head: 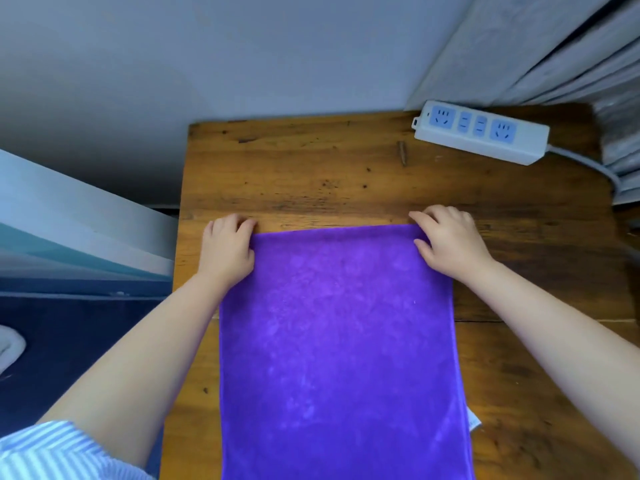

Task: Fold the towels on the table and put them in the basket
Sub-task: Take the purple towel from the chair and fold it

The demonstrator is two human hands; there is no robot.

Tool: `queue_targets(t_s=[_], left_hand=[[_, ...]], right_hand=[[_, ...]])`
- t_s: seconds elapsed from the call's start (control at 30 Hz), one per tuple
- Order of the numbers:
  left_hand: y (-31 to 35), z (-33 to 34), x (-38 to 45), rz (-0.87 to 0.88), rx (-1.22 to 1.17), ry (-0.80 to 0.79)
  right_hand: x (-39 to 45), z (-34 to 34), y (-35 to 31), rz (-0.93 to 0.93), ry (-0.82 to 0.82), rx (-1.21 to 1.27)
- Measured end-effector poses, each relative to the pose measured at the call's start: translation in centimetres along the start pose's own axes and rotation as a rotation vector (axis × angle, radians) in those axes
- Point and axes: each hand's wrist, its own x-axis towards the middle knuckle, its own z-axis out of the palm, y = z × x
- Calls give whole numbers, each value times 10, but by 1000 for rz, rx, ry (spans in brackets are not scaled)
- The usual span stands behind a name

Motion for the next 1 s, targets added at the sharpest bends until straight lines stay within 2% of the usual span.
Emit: queue_targets(t_s=[0.13,0.2,0.33,0.5,0.6,0.83,1.0], left_hand=[[15,-14,2,-23,191,-85],[19,-16,-1,-25,254,-83],[22,-20,-26,-36,271,3],[7,-28,-72,-64,150,159],[-3,-30,-101,72,162,265],[-25,-20,-193,409,274,259],[-37,6,-248,525,306,289]], right_hand=[[9,-15,-8,24,-163,-107],[10,-22,-10,19,-188,-120],[-6,-31,-8,17,-127,-83],[-45,-38,-13,-27,-53,-65],[-79,-38,-18,-30,30,-51],[-179,-13,-36,-139,334,-19],[-232,15,-52,-189,312,-188]])
